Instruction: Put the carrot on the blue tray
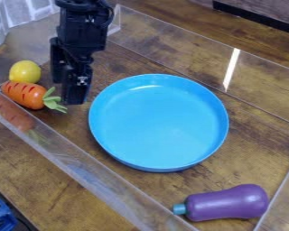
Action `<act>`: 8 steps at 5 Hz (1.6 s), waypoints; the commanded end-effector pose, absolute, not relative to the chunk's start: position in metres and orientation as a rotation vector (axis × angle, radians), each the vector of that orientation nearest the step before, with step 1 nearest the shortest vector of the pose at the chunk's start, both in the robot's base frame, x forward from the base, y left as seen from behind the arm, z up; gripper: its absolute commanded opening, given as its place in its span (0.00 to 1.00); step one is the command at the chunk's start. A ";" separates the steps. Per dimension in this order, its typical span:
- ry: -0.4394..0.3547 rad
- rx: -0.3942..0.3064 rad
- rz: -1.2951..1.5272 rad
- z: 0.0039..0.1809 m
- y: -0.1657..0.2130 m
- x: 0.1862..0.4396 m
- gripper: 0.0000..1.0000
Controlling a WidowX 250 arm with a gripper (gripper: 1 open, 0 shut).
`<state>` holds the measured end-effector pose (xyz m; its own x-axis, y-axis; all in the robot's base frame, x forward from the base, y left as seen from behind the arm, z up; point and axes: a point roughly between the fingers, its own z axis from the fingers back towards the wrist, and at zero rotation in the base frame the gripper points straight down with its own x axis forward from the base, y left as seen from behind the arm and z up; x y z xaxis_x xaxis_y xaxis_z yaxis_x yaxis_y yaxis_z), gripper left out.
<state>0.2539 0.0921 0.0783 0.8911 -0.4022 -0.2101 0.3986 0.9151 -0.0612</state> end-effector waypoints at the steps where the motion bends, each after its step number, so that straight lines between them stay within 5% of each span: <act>1: 0.195 -0.001 -0.398 0.082 0.105 0.256 1.00; 8: 0.133 -0.012 -0.447 0.069 0.172 0.260 1.00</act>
<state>0.2543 0.1605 0.0543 0.8786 -0.4514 -0.1560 0.4416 0.8922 -0.0945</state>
